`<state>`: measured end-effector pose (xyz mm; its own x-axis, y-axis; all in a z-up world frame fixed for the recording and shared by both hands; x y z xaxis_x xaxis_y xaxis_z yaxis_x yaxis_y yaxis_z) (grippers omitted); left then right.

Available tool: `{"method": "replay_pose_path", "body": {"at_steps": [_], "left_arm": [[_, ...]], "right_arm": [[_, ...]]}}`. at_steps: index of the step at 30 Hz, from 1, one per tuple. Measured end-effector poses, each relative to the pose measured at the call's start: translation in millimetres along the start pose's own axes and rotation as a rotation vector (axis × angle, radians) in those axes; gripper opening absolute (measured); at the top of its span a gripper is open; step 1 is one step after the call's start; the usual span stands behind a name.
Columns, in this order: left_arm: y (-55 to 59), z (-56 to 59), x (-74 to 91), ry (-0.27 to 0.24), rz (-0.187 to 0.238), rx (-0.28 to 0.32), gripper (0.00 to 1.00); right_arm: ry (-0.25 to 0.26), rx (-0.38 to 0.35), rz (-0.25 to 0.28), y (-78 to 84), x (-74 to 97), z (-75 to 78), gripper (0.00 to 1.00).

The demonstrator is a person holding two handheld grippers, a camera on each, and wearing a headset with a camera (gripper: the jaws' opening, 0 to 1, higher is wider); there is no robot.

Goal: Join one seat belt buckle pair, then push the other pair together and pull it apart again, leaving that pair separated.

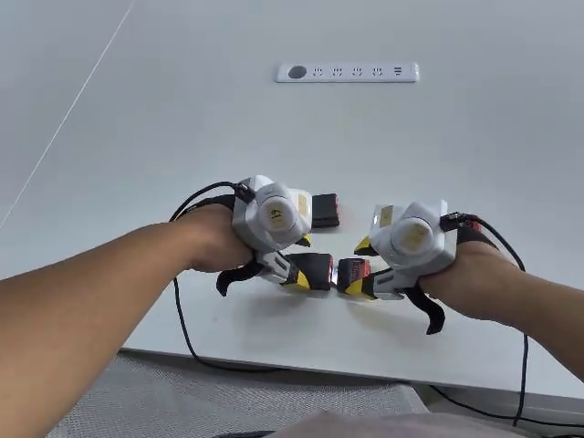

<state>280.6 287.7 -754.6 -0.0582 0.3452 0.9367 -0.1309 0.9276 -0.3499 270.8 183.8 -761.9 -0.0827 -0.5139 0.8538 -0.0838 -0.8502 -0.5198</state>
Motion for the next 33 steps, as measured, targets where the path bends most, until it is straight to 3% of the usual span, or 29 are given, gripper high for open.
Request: {"method": "replay_pose_path", "body": {"at_steps": [8,13,18,23,25,33], "left_arm": [[-4.3,-13.1,6.9,-0.026,0.004,-0.003,0.41],[-6.9,-22.3,7.7,-0.055,0.005,0.005,0.41],[-12.7,-41.9,13.0,-0.089,0.022,0.038,0.41],[-17.1,-57.4,15.9,-0.125,0.019,0.032,0.41],[-16.1,-64.6,15.9,-0.161,-0.004,-0.004,0.41],[-10.3,-77.1,8.0,-0.137,-0.03,0.013,0.4]], "right_arm": [[0.017,0.028,0.009,-3.3,11.7,3.5,0.35],[0.032,0.031,0.001,6.1,16.9,9.9,0.34],[0.048,0.02,-0.027,27.2,24.9,23.2,0.34],[0.079,0.011,-0.053,47.5,36.3,42.0,0.33],[0.095,0.01,-0.067,56.9,41.5,50.5,0.33],[0.145,-0.016,-0.115,91.2,63.7,74.4,0.33]]}}
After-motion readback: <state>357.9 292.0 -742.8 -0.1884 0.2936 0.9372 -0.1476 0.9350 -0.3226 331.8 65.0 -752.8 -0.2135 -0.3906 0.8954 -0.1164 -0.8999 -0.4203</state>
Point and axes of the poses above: the centre of the closed fingertips' face, and the gripper's own axes: x roughly backward along the fingers, z roughly to its right, y roughly out of its underside, the point moved 5 cm from there along x, roughly backward along the fingers, and after that the axes turned 8 degrees about -z, right-handed, at the moved point
